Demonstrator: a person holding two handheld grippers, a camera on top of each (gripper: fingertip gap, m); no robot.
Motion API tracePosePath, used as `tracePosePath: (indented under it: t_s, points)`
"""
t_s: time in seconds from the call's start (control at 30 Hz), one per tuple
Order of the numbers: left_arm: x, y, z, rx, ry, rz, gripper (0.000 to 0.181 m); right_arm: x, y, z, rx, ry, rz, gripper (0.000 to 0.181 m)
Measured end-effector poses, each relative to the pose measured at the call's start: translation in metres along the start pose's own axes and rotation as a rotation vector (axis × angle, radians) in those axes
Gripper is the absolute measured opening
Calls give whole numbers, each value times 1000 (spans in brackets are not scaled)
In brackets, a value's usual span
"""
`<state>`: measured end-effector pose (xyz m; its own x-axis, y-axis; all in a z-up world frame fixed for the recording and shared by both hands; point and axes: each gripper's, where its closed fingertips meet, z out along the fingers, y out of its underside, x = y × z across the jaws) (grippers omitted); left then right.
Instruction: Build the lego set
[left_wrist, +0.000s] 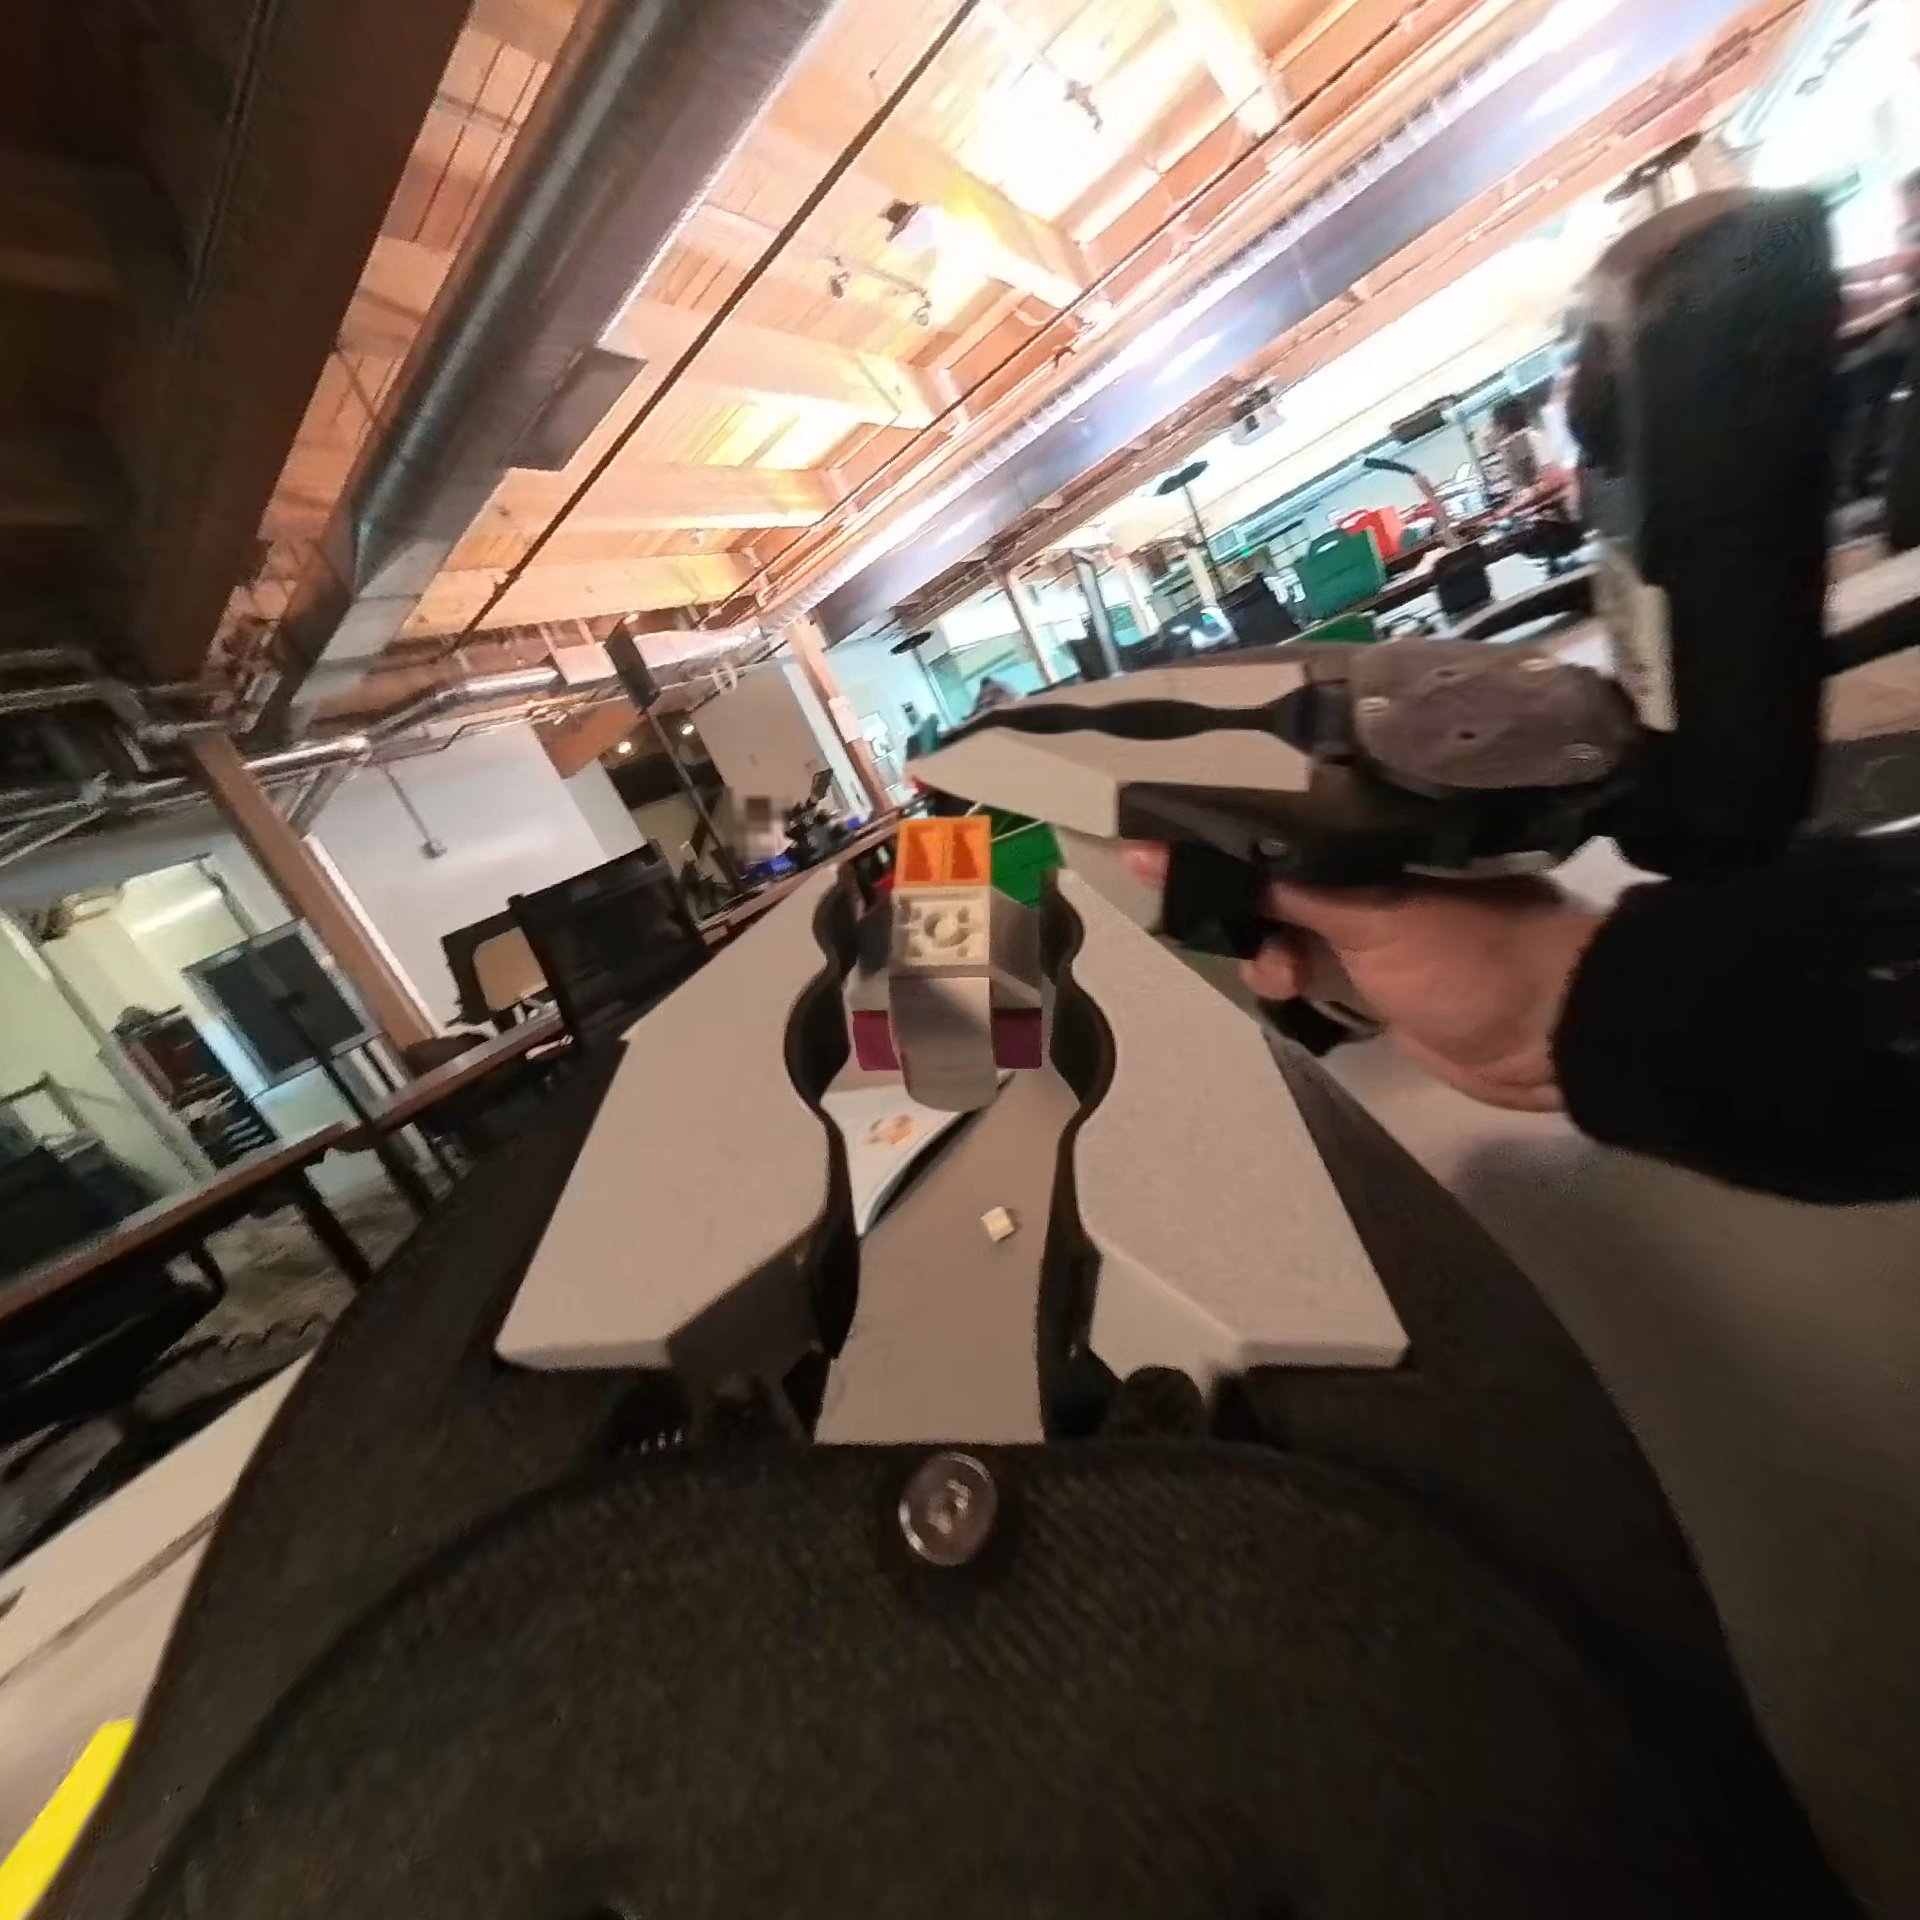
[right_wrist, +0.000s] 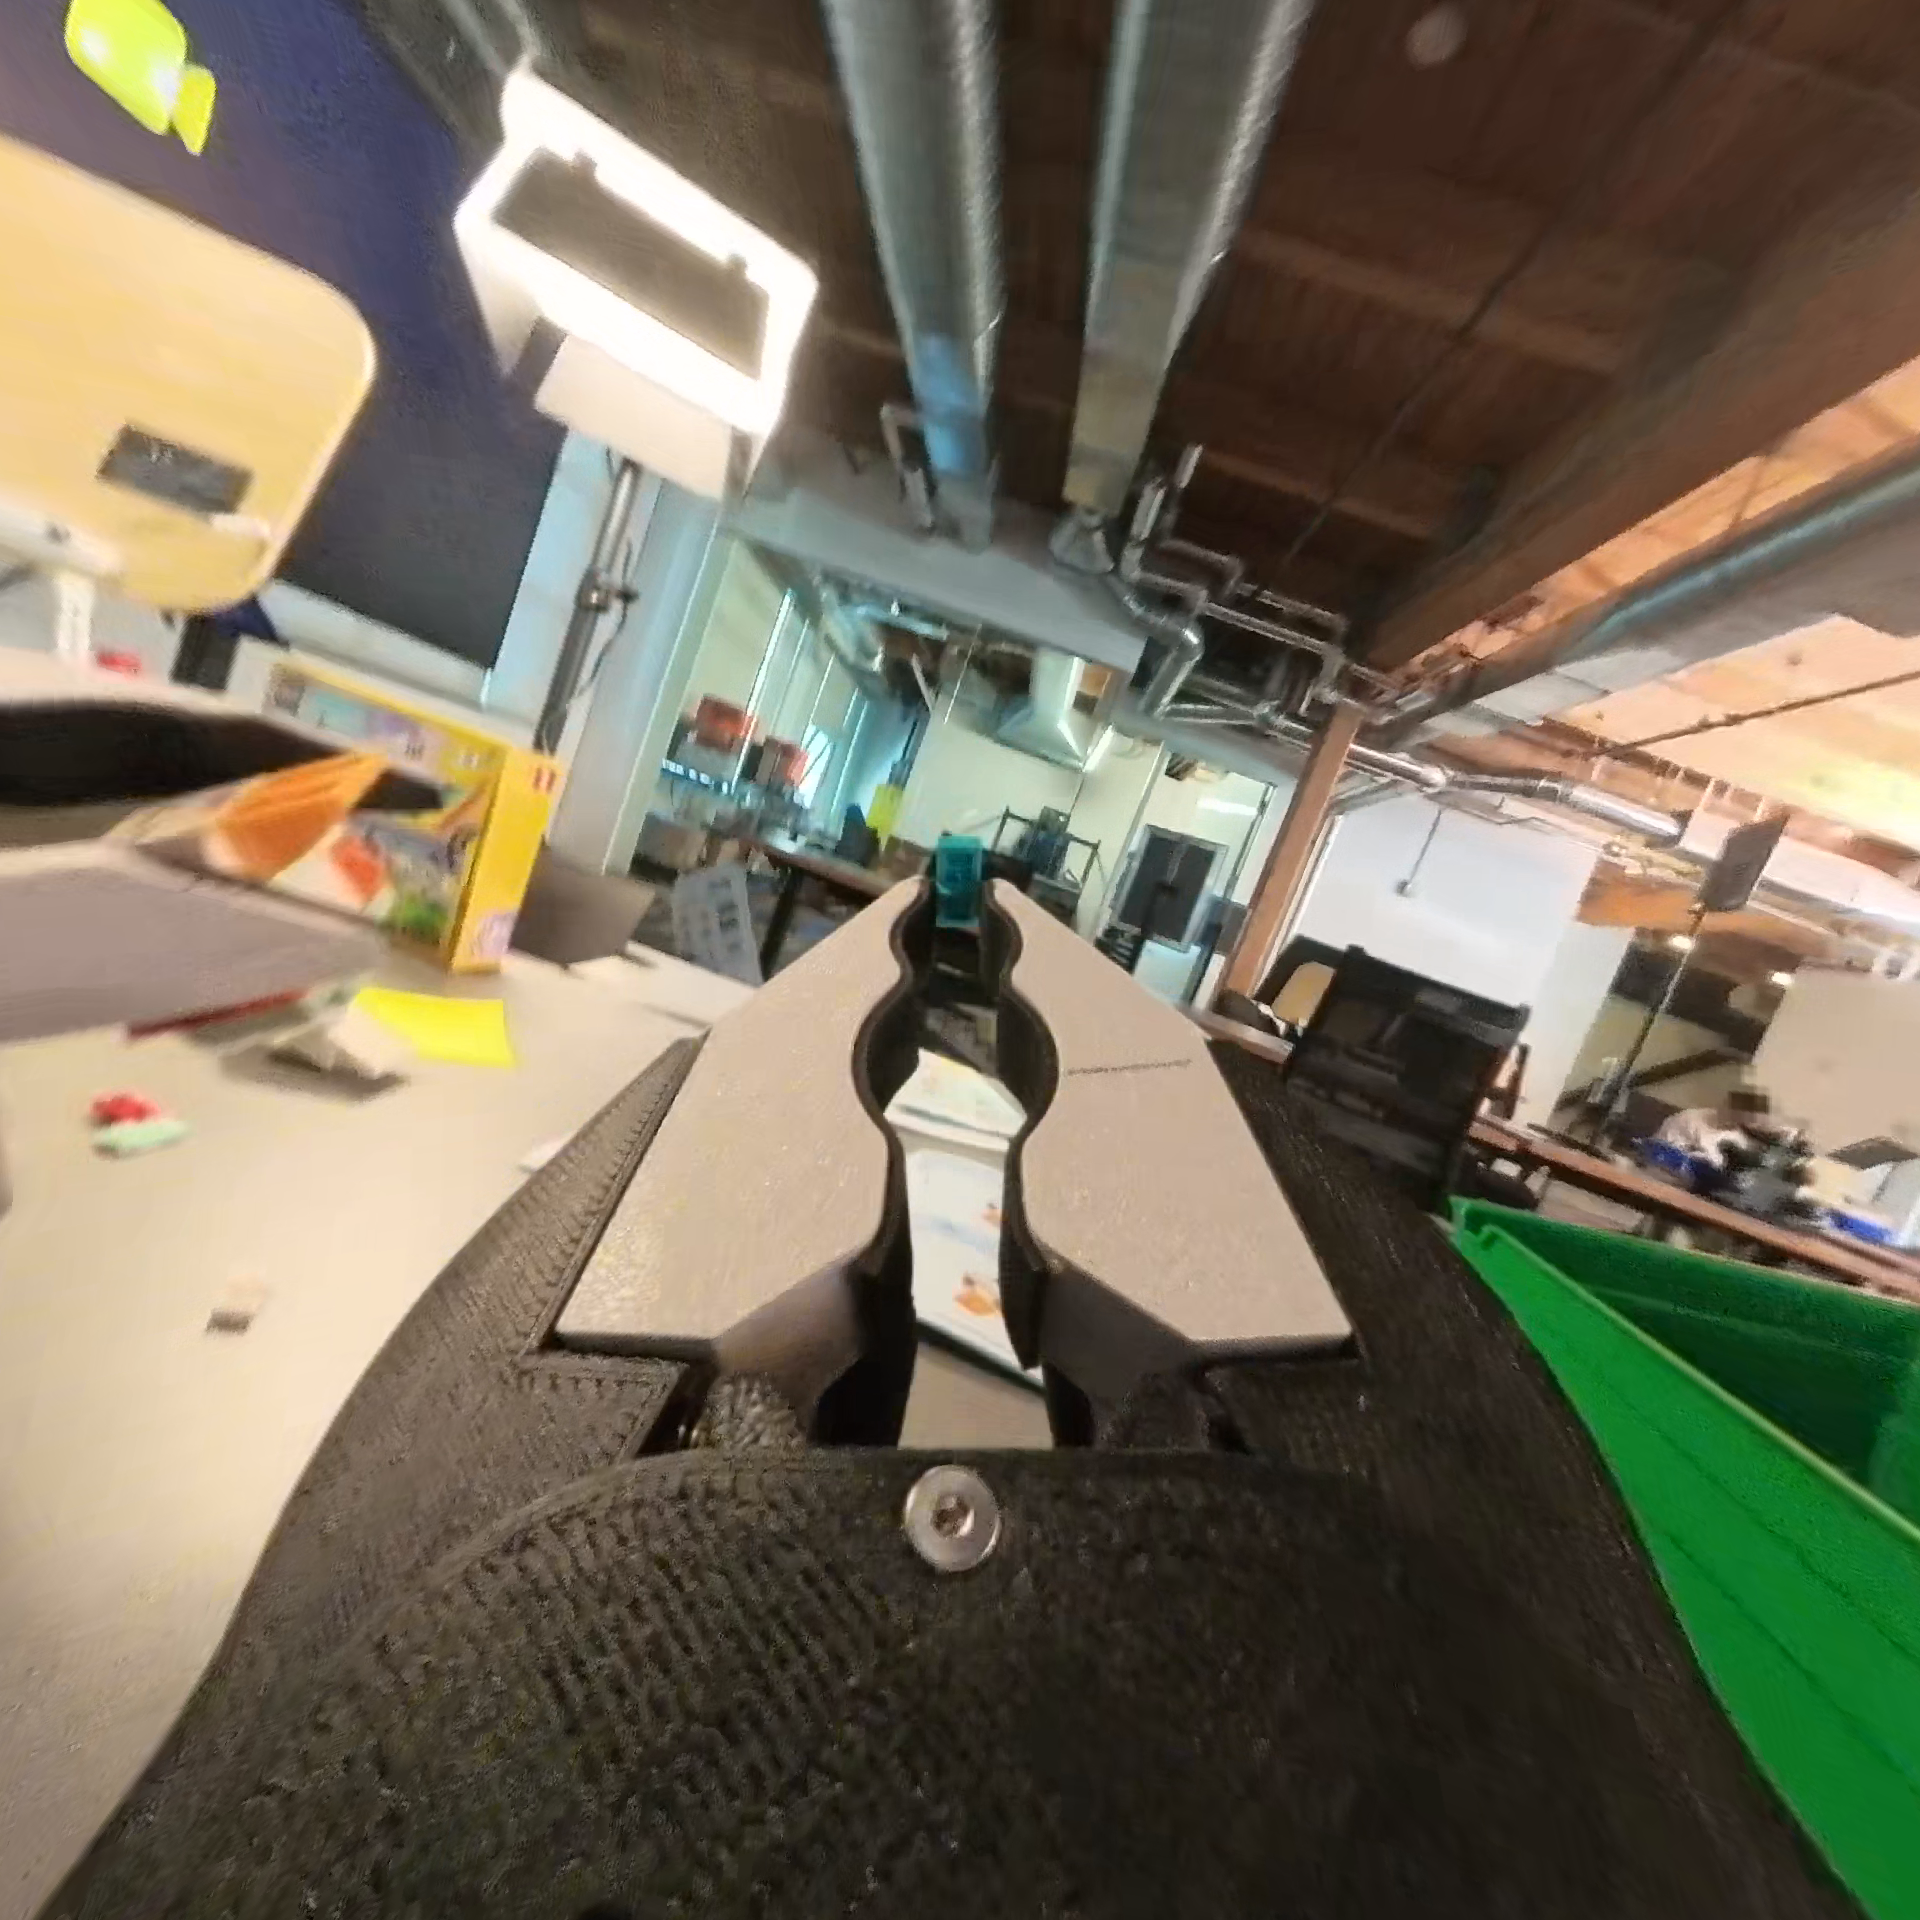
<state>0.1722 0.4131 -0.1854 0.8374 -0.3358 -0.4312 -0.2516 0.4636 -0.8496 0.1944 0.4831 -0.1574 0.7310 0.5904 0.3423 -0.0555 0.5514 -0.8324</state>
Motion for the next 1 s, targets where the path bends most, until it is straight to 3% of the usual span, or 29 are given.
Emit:
tracePosePath:
  t_s: [0.17, 0.47, 0.67, 1.0]
  points:
    - [-36, 11, -8, -46, -159, -66, 34, -12, 24, 2, -131, -42, -36, 6]
    - [-59, 30, -10, -157, -305, -40, 34, -28, 36, 7, -176, -138, -56, 5]
    - [-54, 33, -6, -168, -269, -46, 34, -25, 39, 7, -171, -155, -13, 5]
    - [-43, 19, -5, -74, -193, -79, 34, -24, 33, 6, -122, -190, 101, 5]
